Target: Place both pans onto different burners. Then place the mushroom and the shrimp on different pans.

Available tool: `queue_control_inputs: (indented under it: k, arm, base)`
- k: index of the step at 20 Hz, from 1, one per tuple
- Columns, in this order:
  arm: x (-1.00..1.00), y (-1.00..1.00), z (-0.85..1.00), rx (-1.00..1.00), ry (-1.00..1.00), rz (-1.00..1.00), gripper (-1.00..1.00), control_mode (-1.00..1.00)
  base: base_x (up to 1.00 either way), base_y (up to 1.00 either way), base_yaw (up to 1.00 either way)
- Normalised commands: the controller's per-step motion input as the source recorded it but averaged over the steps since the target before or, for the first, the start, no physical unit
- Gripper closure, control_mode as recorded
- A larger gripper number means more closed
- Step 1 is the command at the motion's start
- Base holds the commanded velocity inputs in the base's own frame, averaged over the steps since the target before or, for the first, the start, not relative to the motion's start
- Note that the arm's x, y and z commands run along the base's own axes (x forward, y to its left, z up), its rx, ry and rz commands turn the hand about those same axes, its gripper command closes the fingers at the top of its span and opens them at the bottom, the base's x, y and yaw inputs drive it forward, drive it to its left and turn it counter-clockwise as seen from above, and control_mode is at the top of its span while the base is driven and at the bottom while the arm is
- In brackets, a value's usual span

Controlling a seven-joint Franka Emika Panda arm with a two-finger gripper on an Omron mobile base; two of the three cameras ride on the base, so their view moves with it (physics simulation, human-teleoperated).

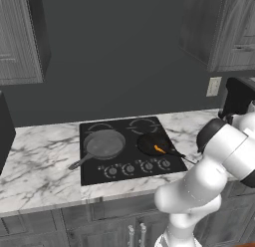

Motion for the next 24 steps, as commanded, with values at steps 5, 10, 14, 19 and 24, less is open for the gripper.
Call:
queue_control_inputs:
  k: [5,10,14,19,24]
  arm:
    - [0.0,-0.06,-0.01,0.11,0.02,0.0,-1.0,-1.0]
    - [0.0,-0.03,-0.06,0.11,0.01,0.0,-1.0,-1.0]
    - [0.0,-0.08,-0.07,0.06,0.0,0.0,-1.0,-1.0]
    - [0.0,-0.04,-0.02,0.0,0.0,0.0,-1.0,-1.0]
    - [0.0,0.0,-0.11,0.0,0.0,0.0,-1.0,-1.0]
  base:
    - [0.0,0.0,0.0]
    - [0.0,0.0,0.0]
    - [0.0,0.0,0.0]
    - [0.0,0.0,0.0]
    - [0.0,0.0,0.0]
